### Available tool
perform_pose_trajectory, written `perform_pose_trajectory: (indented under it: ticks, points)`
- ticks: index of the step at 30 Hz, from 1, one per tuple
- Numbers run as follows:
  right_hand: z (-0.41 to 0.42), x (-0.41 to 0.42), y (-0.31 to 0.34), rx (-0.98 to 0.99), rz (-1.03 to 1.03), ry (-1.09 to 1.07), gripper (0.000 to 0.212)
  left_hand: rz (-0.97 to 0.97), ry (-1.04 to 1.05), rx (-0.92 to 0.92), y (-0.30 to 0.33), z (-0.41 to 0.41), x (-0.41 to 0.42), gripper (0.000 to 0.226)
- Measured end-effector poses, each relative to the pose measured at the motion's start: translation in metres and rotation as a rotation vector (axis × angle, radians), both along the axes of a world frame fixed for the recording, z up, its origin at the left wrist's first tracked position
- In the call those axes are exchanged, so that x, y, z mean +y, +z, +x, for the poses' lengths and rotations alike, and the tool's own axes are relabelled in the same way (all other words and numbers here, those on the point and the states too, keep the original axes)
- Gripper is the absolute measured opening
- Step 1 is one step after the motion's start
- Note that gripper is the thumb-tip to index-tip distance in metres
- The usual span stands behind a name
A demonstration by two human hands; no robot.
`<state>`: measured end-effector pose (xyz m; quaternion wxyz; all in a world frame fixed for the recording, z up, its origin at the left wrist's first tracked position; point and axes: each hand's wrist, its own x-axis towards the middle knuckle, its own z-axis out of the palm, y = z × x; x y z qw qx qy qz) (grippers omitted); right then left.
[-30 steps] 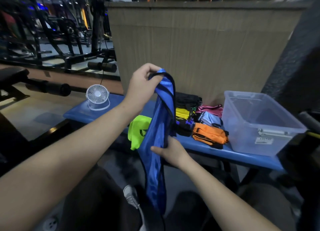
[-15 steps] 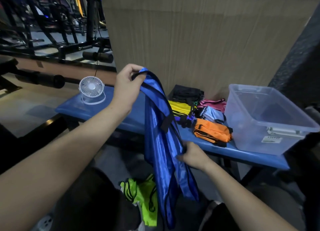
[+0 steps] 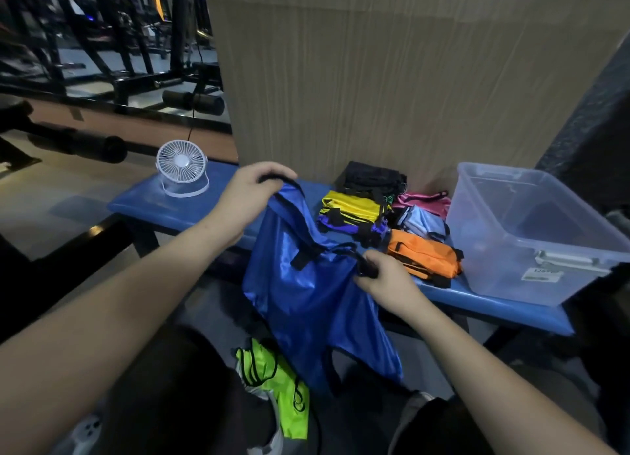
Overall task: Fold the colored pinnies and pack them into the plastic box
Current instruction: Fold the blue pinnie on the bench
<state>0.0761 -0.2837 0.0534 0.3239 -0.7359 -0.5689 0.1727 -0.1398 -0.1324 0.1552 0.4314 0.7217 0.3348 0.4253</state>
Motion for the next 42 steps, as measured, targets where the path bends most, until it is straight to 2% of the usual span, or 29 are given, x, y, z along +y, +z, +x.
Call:
perform_pose_trajectory:
  ticks: [3,6,7,9,12,14,17,20,22,25,26,28,31,34,36,40,42]
  points:
    - [-0.004,0.006,0.007,-0.004,0.05,0.03,0.01,0.033,-0.183,0.099,-0.003,-0.002,-0.005,0.049]
    - [0.001,0.01,0.023,0.009,0.106,0.038,0.015,0.241,-0.275,0.336,-0.008,-0.009,0.002,0.061]
    - [0.003,0.01,0.029,0.001,0.122,0.04,0.017,0.335,-0.242,0.407,-0.011,-0.011,0.006,0.06]
    - [0.009,0.01,0.042,-0.008,0.153,0.047,0.021,0.441,-0.142,0.424,-0.014,-0.012,0.014,0.052]
    - [0.017,0.012,0.057,0.008,0.188,0.043,0.021,0.439,-0.008,0.364,-0.016,-0.014,0.02,0.026]
    - [0.021,0.013,0.062,0.018,0.189,0.043,0.021,0.453,0.067,0.422,-0.018,-0.014,0.023,0.008]
    - [0.024,0.017,0.067,0.046,0.174,0.06,0.017,0.475,0.135,0.564,-0.026,-0.014,0.023,0.013]
    - [0.018,0.02,0.071,0.112,0.169,0.062,0.015,0.419,0.125,0.608,-0.036,-0.01,0.015,0.013]
    - [0.011,0.022,0.075,0.181,0.167,0.075,0.017,0.359,-0.034,0.561,-0.04,-0.003,0.001,0.038]
    - [-0.004,0.025,0.083,0.197,0.178,0.128,0.024,0.207,-0.394,0.409,-0.037,0.019,-0.031,0.077]
    - [-0.01,0.026,0.085,0.193,0.182,0.145,0.025,0.191,-0.436,0.391,-0.035,0.027,-0.039,0.083]
    - [-0.019,0.025,0.088,0.19,0.196,0.163,0.026,0.228,-0.395,0.416,-0.033,0.04,-0.047,0.077]
    - [-0.023,0.023,0.086,0.221,0.209,0.164,0.03,0.297,-0.274,0.456,-0.029,0.047,-0.04,0.048]
    - [-0.018,0.018,0.079,0.399,0.195,0.167,0.034,0.262,-0.256,0.455,-0.03,0.041,-0.032,0.041]
    - [-0.015,0.014,0.068,0.444,0.128,0.152,0.033,0.212,-0.231,0.369,-0.029,0.038,-0.029,0.02]
    - [-0.01,0.003,0.033,0.262,-0.086,0.151,0.035,0.129,-0.115,0.152,-0.019,0.033,-0.021,0.008]
    - [-0.01,0.001,0.018,0.177,-0.142,0.16,0.023,0.101,-0.074,0.119,-0.013,0.031,-0.016,0.006]
